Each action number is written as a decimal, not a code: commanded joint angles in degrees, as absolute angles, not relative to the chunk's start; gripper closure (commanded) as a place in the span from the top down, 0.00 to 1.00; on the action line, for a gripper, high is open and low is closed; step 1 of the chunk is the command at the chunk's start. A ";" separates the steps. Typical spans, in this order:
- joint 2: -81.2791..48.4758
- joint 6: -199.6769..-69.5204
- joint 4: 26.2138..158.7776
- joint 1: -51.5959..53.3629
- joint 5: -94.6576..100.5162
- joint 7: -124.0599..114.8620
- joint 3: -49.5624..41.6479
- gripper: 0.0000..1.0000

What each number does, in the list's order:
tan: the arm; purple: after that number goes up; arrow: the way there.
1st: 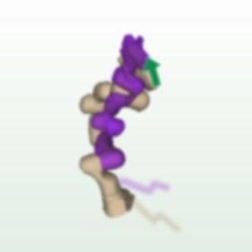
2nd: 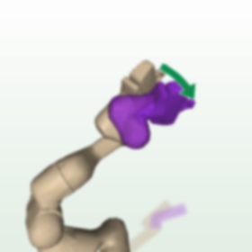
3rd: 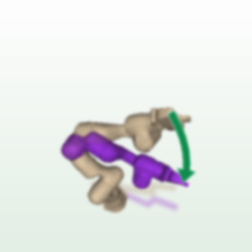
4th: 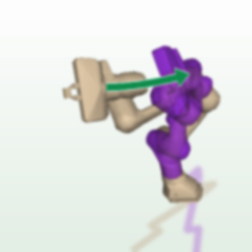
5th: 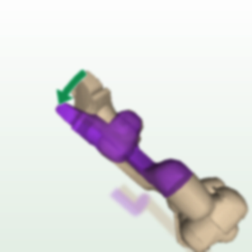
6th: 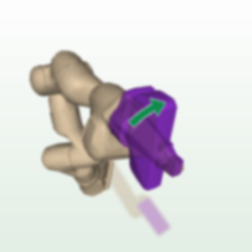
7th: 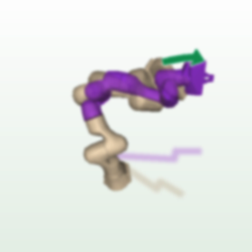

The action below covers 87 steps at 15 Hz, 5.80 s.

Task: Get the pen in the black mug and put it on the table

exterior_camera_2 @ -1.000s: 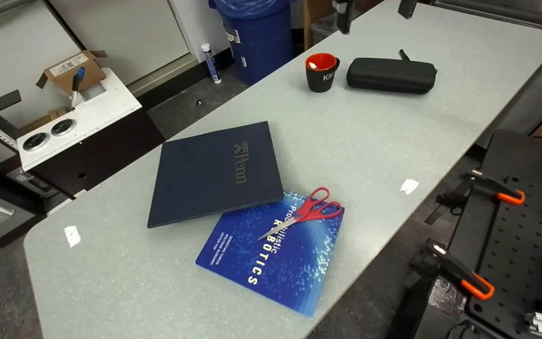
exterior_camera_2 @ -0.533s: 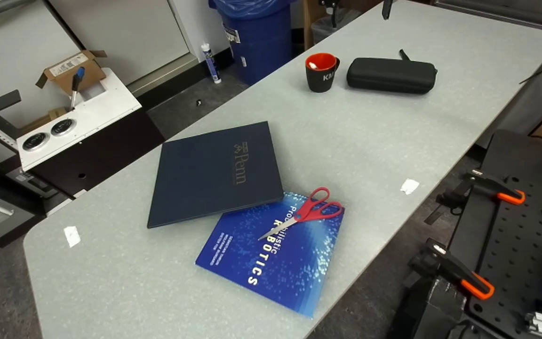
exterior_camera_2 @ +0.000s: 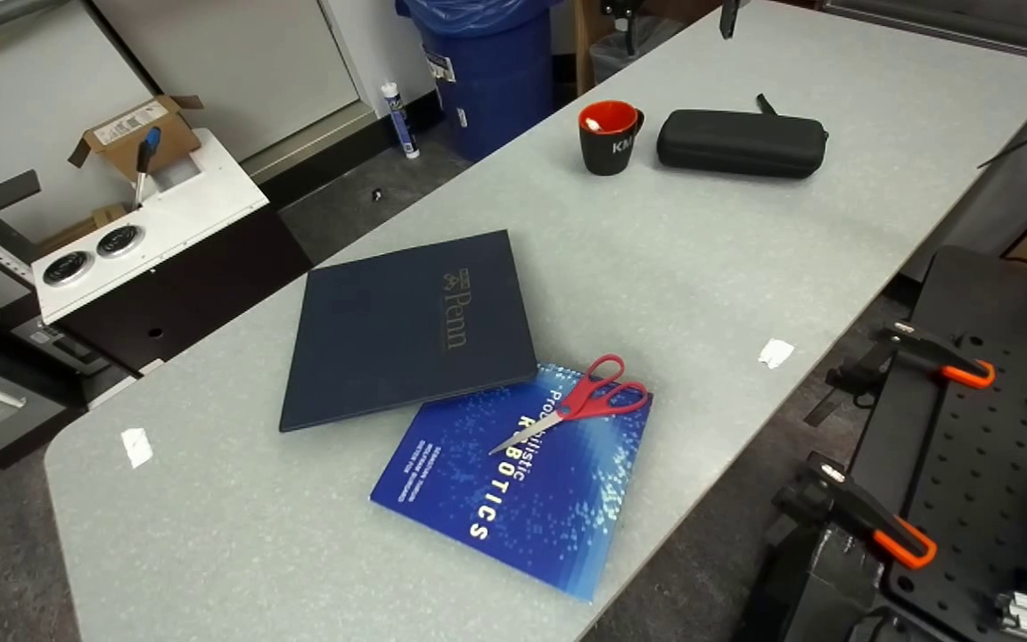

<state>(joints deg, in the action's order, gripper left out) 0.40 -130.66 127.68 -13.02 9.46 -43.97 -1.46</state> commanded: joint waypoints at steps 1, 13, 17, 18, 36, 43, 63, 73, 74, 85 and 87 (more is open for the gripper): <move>-10.25 -129.81 117.58 -10.63 14.47 -47.84 -4.33 1.00; -32.37 -126.91 95.79 -3.78 12.63 -49.43 -10.39 1.00; -34.35 -125.76 93.08 -3.32 12.65 -49.76 -10.69 1.00; -35.27 -125.11 92.25 -2.79 13.37 -50.73 -11.25 1.00; -42.89 -124.91 87.45 -1.09 13.24 -50.99 -13.58 0.68; -42.84 -124.92 87.33 -0.95 13.37 -50.87 -13.88 0.12; -21.58 -140.60 113.40 7.73 27.15 -57.24 -11.35 0.02; -30.75 -137.94 106.85 5.83 17.94 -52.22 -9.61 0.11; -31.17 -137.81 106.46 5.74 17.21 -51.47 -9.56 0.32; -31.37 -137.71 104.79 5.60 14.49 -48.24 -9.87 1.00; -31.36 -137.38 104.25 5.68 14.55 -48.46 -10.05 1.00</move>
